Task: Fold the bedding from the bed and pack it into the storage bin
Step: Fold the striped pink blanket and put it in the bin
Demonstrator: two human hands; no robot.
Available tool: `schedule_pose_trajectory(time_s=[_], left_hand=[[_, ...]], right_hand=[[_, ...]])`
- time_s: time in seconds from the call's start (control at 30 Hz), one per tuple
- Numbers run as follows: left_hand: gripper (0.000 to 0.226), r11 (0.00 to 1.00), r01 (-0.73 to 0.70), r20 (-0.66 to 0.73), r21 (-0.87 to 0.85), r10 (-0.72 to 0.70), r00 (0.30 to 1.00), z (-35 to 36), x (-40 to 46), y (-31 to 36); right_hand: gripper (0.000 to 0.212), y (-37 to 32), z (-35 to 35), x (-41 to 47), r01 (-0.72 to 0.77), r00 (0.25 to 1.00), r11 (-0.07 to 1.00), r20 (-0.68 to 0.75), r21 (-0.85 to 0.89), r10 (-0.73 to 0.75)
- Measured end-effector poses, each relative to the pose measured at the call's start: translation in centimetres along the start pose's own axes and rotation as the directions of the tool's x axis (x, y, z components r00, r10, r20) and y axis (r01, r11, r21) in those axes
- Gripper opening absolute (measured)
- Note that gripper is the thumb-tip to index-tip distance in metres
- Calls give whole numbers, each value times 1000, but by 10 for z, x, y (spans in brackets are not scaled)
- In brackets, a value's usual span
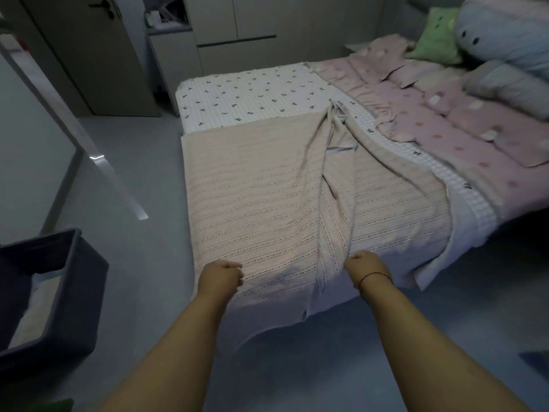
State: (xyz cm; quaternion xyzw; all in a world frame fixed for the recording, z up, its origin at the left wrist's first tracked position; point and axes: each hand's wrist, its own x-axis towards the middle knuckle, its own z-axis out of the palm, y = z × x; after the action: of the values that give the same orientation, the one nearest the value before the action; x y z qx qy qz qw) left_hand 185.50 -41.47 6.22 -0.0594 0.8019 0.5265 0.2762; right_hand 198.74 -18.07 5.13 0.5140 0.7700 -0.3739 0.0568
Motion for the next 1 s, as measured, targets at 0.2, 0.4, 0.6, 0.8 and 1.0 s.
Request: schedule_pose_trajectory(time_s=[0.2,0.4,0.6,0.8,1.0], left_hand=[[11,997,-82,127,-4,81,989,61,8,73],[12,993,-117,219,0,114,969,109,17,124],[12,988,-157,340,16,142,930,169,35,158],[9,984,-171,492,46,127,861,247,59,195],[9,973,-213,569,89,126,813,317,106,249]], right_hand=[[23,-11,-47,39,-7,1000,988,-29,153,11],[26,-6,-97,69,-67,994,975,-71,213,84],[19,13,-135,96,-146,980,945,-86,292,178],[24,38,-179,147,-223,949,904,-133,364,287],[25,34,-223,220,-228,932,882,-169,412,320]])
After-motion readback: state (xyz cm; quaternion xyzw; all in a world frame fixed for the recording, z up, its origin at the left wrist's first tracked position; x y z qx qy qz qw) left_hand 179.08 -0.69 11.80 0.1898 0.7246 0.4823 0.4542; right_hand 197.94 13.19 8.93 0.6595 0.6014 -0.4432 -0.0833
